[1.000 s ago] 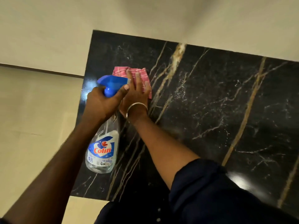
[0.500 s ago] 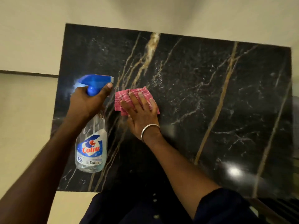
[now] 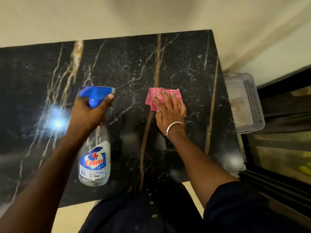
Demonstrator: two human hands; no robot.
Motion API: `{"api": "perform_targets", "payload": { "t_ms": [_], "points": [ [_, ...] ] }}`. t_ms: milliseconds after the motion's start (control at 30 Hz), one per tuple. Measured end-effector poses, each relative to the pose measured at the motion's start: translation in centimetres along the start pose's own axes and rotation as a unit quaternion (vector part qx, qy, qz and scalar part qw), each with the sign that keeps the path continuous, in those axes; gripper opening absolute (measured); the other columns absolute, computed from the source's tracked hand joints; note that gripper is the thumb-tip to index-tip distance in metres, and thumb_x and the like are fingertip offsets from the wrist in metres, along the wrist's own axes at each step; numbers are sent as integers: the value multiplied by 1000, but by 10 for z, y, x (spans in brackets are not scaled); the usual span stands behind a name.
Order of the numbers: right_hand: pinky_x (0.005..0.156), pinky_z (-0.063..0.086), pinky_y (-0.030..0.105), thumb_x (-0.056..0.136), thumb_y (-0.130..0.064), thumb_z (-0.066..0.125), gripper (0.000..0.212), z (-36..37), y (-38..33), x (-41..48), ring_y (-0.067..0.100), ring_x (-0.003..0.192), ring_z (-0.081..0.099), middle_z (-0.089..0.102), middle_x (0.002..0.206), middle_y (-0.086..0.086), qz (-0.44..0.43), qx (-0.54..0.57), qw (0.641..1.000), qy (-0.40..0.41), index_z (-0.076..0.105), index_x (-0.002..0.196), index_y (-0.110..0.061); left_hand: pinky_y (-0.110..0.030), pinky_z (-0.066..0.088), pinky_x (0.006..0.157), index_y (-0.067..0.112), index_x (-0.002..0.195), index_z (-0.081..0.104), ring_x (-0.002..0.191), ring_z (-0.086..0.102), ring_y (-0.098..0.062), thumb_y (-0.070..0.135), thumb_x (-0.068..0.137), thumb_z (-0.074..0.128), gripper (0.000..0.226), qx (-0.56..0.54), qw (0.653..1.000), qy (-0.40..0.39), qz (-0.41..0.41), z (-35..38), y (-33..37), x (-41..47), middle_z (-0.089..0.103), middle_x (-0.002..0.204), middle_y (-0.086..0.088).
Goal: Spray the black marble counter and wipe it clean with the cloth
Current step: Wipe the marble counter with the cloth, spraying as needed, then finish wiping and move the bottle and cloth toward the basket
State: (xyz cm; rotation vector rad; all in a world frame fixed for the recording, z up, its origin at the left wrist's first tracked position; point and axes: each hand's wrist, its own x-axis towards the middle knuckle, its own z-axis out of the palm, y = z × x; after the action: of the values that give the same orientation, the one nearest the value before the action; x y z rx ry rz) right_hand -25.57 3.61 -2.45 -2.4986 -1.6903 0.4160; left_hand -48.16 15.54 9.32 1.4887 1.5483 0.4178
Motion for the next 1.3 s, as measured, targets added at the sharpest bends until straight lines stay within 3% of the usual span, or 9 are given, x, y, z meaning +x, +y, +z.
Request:
{"api": "perform_targets", "payload": {
  "t_ms": [233,367,500,600,667,833,900,1100,1300],
  "points": [
    [119,2,57,94,-44,41,65,-28,93,-15,26,153,-2,2,167,-7,76,-5,997,-26,15,154,-45,-55,57,75,13,92,68,76,70,-35,78,63,65,72,-58,998,32,7,39,29,-34,74,87,-9],
    [117,10,58,93,-47,46,68,-31,98,-34,29,152,1,4,166,-4,95,-4,995,-37,14,154,-44,-42,61,66,18,89,69,64,66,-24,58,79,68,42,-94,992,58,62,37,42,-54,73,87,-17],
    [117,12,56,96,-43,43,63,-32,81,-55,28,153,2,5,167,-4,92,-19,994,-48,17,154,-43,-39,59,67,18,103,68,75,67,-38,56,81,68,44,-116,984,73,112,27,44,-67,72,92,-16],
    [117,12,58,95,-44,32,59,-29,48,-67,29,153,3,6,166,-3,27,-30,997,-69,23,154,-40,-48,58,68,17,100,68,76,65,-42,55,82,68,41,-131,979,69,140,14,39,-68,69,84,-19],
    [119,6,59,91,-45,26,65,-22,19,-70,30,153,-4,1,167,-2,-47,-44,992,-112,17,155,-39,-51,55,66,13,93,67,73,63,-43,55,83,67,43,-128,977,68,159,6,36,-67,64,79,-25],
    [116,-11,55,94,-44,34,75,-8,-26,-61,26,151,-18,-14,165,-4,-184,-82,967,-154,-6,156,-35,-53,52,62,2,91,62,71,59,-47,49,85,67,47,-160,966,77,188,-14,32,-64,59,76,-31],
    [118,-10,55,93,-51,34,76,-8,-29,-58,26,150,-18,-14,165,-1,-191,-96,966,-146,-3,157,-32,-51,51,62,0,87,60,70,59,-47,48,85,67,49,-162,965,80,192,-24,30,-65,58,75,-32],
    [116,19,54,93,-58,46,69,-21,-33,-65,36,148,13,7,166,2,-65,-97,987,-109,25,155,-34,-50,52,64,-1,89,58,71,59,-46,47,87,65,49,-186,957,88,204,-56,20,-61,58,77,-31],
    [109,36,47,90,-32,62,66,-35,-62,-45,36,130,40,27,159,3,-22,-113,984,-133,34,148,-26,-45,53,66,3,85,60,72,64,-40,52,85,64,50,-158,963,72,208,-69,8,-64,63,75,-26]
  ]
}}
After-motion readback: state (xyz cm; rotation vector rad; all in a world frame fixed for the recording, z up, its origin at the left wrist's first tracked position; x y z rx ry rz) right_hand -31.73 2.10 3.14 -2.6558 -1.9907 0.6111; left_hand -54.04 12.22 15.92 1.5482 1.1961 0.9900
